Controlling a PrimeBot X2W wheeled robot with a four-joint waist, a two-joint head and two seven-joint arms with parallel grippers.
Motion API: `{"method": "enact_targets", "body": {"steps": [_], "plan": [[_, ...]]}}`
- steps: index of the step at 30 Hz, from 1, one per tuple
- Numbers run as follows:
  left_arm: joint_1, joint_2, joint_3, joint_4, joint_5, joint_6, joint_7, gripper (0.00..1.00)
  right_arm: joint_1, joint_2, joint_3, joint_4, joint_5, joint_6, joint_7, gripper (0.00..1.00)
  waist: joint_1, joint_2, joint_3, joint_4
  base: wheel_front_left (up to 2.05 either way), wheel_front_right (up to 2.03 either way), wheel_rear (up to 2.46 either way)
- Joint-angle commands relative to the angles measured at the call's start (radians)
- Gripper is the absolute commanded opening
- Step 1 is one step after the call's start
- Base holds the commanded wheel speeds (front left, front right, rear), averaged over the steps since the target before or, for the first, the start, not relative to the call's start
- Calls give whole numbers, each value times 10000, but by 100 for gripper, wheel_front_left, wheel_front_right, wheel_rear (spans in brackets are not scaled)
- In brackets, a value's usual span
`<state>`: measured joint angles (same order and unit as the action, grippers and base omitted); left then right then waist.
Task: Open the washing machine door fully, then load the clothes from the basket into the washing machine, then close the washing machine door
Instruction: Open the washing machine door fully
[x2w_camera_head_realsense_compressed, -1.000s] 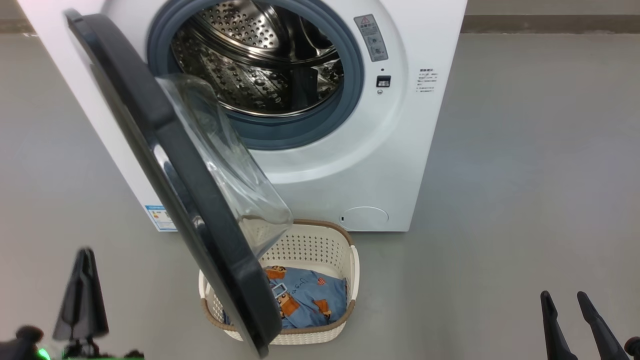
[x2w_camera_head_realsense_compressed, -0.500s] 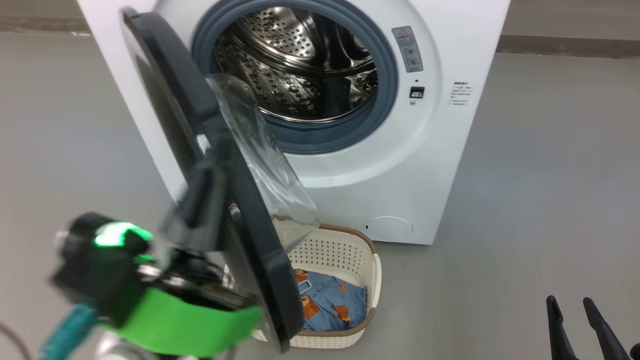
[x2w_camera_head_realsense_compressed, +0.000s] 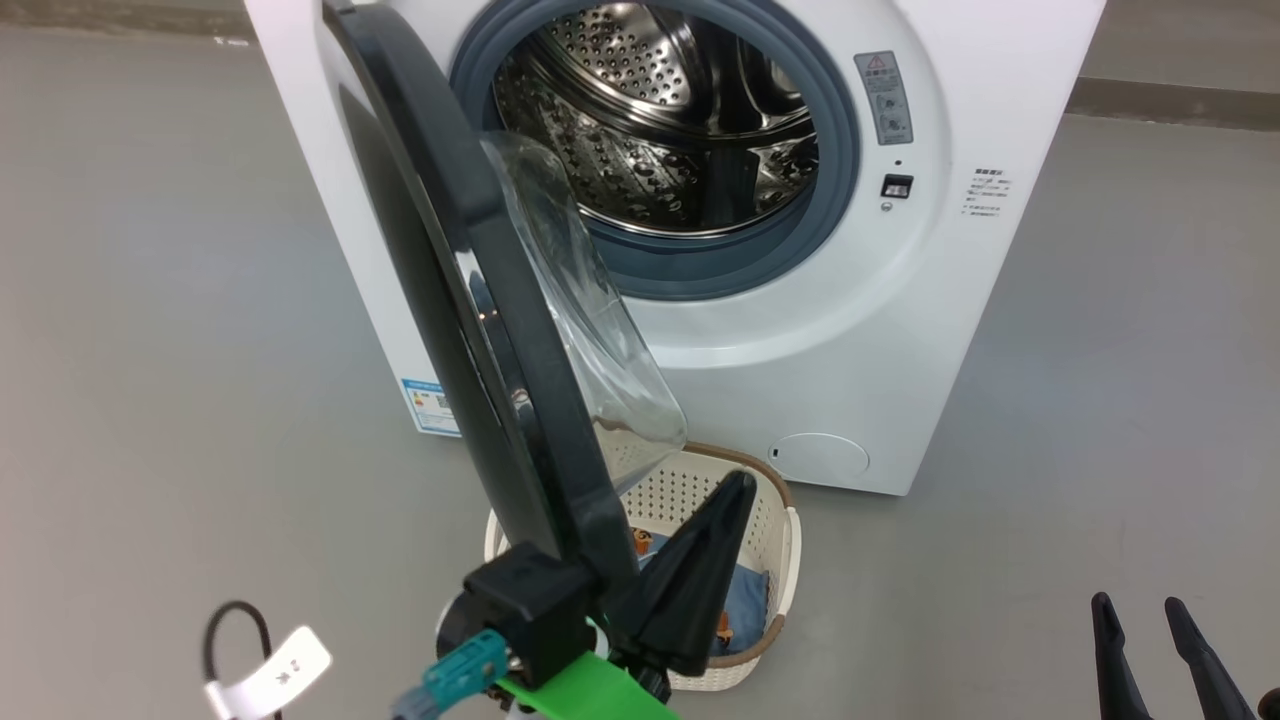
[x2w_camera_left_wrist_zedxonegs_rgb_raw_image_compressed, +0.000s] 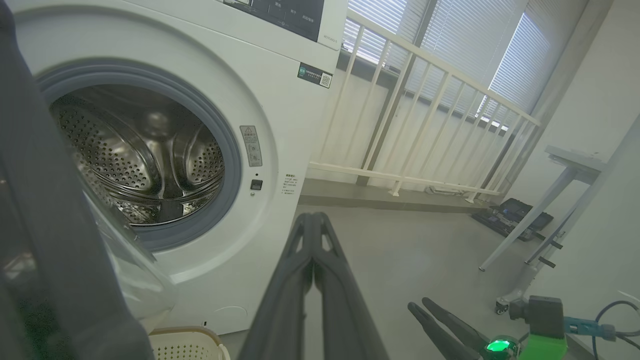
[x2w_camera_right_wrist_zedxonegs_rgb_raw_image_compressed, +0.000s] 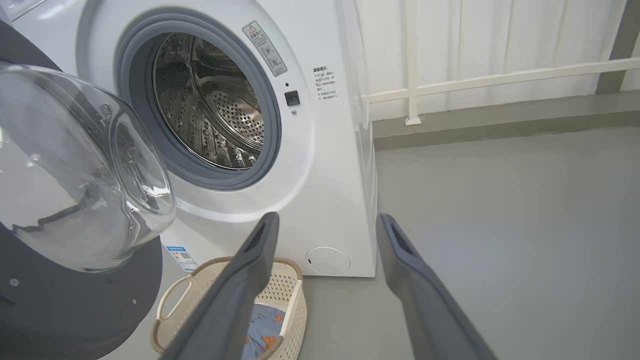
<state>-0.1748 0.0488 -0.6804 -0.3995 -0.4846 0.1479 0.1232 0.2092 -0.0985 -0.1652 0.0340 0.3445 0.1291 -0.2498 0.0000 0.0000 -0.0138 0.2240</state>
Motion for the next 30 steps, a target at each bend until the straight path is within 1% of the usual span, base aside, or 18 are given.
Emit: {"method": "enact_targets", "body": {"steps": [1,4,9,12,22,30], "plan": [[-113,16,230,-50,-153,95,-77,0,-148,-162,199,-222,-91,16,-120,100,0,0,53,67,0,0,0],[88,16,116,516,-482,250,-129,0,-177,-148,184,-213,-94,16,-120,100,0,0,109,143,0,0,0],[234,16,186,1560,-567,358,-355,0,-251,-114,232,-190,-103,16,-120,100,0,0,209,216,0,0,0],[286,15,221,1901,-668,442,-483,0,-272,-93,251,-192,-115,16,-120,100,0,0,259,245,0,0,0],[90,15,206,2305,-594,763,-862,0,-371,-7,245,-189,-138,16,-120,100,0,0,524,397,0,0,0],[-74,19,122,2305,-591,782,-889,0,-452,34,166,-168,-155,16,-120,100,0,0,699,657,0,0,0]]}}
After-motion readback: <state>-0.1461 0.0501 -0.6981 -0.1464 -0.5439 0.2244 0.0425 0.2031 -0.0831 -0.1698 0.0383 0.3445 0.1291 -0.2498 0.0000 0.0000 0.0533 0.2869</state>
